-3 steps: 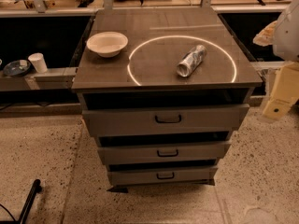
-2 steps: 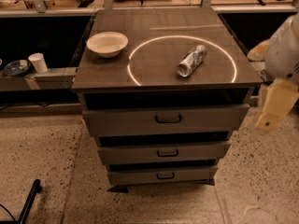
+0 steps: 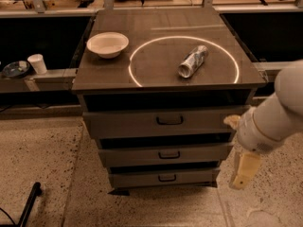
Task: Open middle drawer
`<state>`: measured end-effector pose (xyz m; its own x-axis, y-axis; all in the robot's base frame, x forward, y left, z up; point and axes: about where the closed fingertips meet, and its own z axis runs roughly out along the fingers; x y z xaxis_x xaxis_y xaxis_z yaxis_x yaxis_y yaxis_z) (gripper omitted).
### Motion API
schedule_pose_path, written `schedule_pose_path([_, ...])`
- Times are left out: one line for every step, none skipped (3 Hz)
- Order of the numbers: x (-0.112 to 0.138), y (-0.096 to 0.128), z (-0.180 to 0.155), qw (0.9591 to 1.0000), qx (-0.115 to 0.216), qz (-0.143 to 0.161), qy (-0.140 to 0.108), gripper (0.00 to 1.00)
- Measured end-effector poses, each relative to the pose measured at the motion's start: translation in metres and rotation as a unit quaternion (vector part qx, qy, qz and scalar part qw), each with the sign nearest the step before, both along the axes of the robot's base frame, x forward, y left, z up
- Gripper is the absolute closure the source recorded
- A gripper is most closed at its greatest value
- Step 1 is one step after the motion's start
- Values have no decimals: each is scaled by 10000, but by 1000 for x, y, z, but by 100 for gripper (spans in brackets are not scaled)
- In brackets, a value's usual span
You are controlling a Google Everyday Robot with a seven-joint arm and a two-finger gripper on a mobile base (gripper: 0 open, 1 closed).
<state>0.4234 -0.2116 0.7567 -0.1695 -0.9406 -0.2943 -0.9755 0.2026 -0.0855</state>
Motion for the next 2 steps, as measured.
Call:
schedule_pose_path([-5,2,-23,10000,0,-35,-1,0])
schedule_pose_path([-11,9,-15,9997,-57,210,-89,0])
